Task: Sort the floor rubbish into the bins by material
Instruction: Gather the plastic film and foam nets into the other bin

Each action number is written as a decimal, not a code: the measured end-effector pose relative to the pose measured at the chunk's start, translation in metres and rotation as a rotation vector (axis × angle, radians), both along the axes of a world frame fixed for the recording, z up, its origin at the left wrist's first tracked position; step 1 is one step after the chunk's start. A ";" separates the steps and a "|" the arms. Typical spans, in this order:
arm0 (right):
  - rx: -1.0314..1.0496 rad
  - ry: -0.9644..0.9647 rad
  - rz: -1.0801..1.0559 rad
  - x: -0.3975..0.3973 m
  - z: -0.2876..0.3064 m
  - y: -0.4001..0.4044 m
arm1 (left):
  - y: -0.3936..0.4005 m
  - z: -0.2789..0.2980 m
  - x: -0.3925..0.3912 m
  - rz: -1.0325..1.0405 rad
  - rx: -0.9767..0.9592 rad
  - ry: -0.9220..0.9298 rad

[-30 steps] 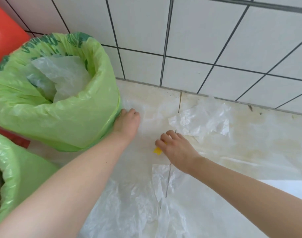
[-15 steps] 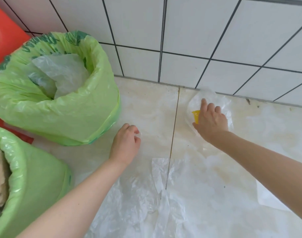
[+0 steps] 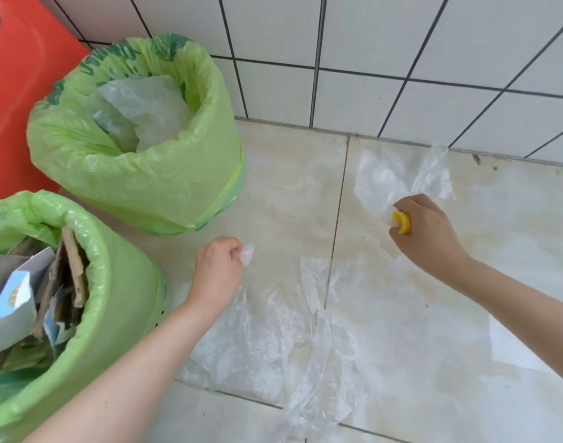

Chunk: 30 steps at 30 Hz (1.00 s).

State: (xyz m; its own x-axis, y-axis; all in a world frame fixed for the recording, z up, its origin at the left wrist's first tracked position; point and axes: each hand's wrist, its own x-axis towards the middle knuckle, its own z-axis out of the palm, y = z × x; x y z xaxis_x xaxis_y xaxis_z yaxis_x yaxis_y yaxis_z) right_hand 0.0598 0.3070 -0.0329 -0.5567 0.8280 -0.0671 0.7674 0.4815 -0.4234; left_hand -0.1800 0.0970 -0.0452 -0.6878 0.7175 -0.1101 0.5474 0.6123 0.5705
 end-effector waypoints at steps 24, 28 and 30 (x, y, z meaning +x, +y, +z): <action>-0.418 -0.035 0.364 0.045 0.000 -0.191 | -0.132 0.009 0.053 -0.007 -0.185 -0.115; -0.156 -0.341 0.672 0.056 -0.015 -0.217 | -0.138 0.003 0.054 -0.082 -0.298 0.030; -0.113 -0.462 0.735 0.062 -0.025 -0.224 | -0.139 -0.003 0.054 -0.109 -0.458 -0.015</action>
State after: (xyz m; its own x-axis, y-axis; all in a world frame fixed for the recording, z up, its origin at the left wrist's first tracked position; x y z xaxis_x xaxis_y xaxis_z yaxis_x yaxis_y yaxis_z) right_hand 0.1217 0.0828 -0.0577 -0.8436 0.2450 -0.4778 0.3857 0.8956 -0.2219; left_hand -0.1261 -0.0422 -0.0487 -0.6068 0.6609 -0.4416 0.6164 0.7420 0.2636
